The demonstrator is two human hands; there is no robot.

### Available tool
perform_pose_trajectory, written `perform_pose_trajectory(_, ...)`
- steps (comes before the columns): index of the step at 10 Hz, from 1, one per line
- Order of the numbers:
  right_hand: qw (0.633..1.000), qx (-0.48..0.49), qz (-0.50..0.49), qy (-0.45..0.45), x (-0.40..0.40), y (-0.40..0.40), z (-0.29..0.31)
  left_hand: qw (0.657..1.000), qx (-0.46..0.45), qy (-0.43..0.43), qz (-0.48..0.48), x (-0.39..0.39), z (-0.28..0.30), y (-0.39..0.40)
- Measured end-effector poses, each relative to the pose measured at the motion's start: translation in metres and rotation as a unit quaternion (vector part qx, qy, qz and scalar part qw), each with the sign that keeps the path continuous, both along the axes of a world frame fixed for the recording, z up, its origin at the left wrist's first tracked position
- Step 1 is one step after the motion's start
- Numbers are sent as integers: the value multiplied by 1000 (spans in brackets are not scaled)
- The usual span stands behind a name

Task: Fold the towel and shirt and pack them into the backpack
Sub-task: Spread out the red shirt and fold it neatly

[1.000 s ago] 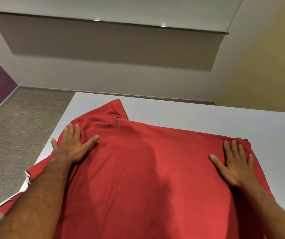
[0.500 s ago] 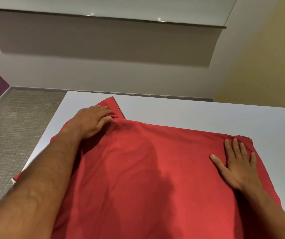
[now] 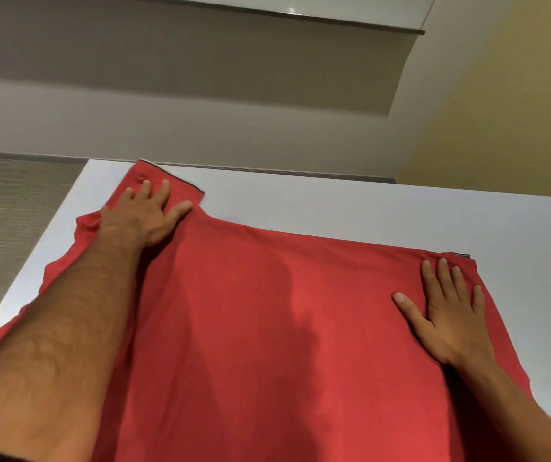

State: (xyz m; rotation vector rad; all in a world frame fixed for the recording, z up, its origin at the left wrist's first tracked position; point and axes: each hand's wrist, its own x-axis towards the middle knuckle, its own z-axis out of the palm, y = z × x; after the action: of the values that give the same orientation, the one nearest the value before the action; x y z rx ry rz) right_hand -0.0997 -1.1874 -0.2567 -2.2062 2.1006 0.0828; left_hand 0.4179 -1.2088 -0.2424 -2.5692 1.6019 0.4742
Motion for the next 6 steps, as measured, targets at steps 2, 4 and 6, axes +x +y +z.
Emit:
perform_pose_trajectory(2,1000,1,-3,-4,1,1,1,998,27,-13,63,0,2,0)
perform_pose_trajectory(4,1000,-1,0,-3,1,1,1,988,-136,-66,-1,-16,-6,16)
perform_pose_trajectory(6,1000,2,5,1,-1,-1,0,955,-193,22,-223,-29,-14,58)
